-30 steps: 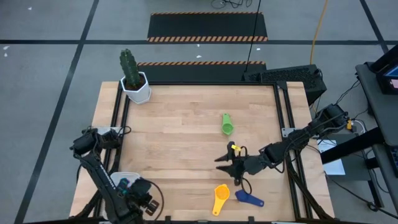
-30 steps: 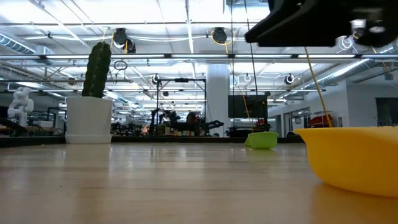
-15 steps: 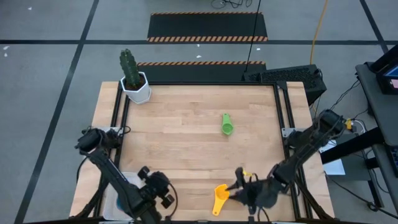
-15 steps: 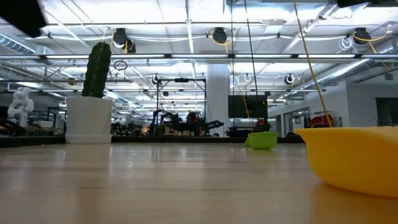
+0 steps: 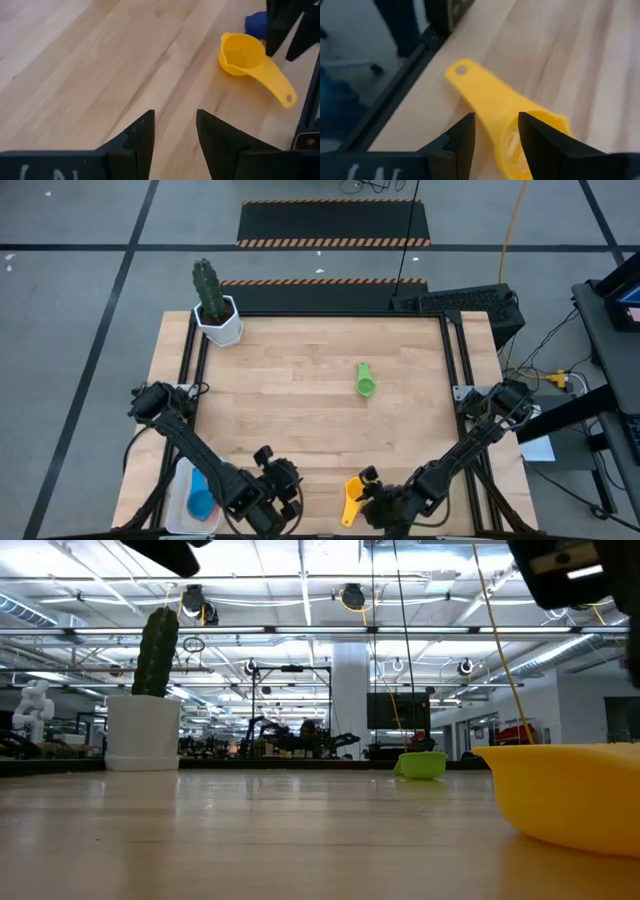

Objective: Nest measuring cups in basket
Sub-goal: Stack the yellow measuring cup on top of the light blue measuring cup into the white bin

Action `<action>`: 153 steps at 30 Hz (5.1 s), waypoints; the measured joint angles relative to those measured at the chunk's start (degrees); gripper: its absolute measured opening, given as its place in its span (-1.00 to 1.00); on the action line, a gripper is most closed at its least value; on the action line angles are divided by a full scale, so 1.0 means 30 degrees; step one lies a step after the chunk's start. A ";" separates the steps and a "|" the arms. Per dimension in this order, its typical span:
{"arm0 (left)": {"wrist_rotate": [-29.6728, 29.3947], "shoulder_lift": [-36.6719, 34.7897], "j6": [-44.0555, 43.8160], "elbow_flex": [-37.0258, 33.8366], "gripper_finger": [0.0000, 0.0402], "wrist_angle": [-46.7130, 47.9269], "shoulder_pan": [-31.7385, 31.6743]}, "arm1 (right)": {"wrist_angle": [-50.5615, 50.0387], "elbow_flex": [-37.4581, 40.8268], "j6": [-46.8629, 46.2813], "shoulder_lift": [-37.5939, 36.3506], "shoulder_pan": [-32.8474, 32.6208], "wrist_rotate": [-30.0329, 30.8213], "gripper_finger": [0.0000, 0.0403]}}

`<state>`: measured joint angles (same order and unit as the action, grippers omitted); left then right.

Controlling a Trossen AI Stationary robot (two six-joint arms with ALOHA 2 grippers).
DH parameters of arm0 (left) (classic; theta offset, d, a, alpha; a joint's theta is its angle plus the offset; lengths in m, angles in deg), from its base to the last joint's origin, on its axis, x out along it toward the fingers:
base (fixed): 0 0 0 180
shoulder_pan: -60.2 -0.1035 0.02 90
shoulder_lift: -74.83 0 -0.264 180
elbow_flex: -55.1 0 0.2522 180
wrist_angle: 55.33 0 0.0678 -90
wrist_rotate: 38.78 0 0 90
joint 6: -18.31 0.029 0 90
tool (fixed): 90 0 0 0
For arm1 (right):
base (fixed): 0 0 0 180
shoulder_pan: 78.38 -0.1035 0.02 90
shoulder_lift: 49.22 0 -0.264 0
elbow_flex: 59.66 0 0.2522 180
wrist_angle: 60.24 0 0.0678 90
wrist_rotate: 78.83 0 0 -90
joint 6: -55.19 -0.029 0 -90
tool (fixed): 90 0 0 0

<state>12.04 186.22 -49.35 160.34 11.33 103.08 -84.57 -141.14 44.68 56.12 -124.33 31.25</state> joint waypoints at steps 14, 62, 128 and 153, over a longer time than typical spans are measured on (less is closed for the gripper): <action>-0.0773 0.0000 0.2293 0.0000 -0.27 -0.0677 -0.0613 | -0.2140 0.0286 0.0807 0.0130 0.0716 -0.1315 -0.28; -0.1733 -0.2441 0.6897 0.0000 -0.27 -0.1203 -0.6860 | 0.4462 0.8768 0.8389 -1.0286 0.6284 1.1031 -0.98; 0.8919 -0.4284 1.2146 -1.4323 -0.21 -3.5824 -1.2516 | 1.5294 1.1808 0.8349 -0.7891 0.6665 1.3244 -0.98; 0.8109 -0.4284 1.4698 -1.4280 -0.96 -3.5516 -1.2482 | 1.5158 1.1808 0.8775 -0.7891 0.6694 1.1963 -0.86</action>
<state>36.37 173.37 -5.25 117.50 -95.22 65.63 -39.10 -105.72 71.01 32.44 -104.25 67.14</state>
